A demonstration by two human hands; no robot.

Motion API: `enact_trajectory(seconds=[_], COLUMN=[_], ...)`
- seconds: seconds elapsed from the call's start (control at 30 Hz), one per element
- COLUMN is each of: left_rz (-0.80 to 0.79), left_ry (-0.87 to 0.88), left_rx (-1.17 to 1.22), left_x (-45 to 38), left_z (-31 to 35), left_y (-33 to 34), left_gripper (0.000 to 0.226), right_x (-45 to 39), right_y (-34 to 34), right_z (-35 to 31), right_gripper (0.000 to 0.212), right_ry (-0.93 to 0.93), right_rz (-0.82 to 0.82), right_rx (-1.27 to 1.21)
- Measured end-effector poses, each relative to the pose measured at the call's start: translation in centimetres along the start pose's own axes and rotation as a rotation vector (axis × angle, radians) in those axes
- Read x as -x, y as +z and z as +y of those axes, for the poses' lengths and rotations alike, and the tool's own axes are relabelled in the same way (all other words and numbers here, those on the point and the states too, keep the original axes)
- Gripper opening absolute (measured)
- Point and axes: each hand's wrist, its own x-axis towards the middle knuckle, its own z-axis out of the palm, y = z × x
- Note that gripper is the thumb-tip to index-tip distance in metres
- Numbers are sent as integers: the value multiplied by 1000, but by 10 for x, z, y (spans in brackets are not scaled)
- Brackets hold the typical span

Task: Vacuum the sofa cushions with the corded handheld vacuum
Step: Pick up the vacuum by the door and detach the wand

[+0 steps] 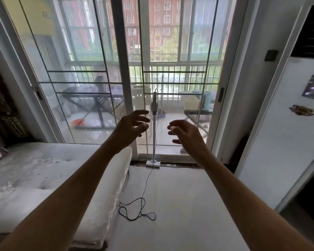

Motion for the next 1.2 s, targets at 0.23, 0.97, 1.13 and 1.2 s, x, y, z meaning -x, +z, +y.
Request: enact_trajectory(seconds=[0.23,0.97,1.13,1.2], left_rz=[56,39,20,18], left_ry=[-44,-214,-298,-319], left_rx=[-11,96,109,103], left_x=[-135,-528,-596,-622], left_z=[-49,-330,-381,-403], left_y=[38,52,54,55], left_gripper=[45,41,39,39], right_x=[-151,-593,-677,-711], right_y=[-23,22,28,32], right_z=[73,265,310,331], right_gripper=[25,30,28,26], right_ry=[24,118,191,210], right_rz=[-63,-197,-222,-230], right_rx=[4,137,162,180])
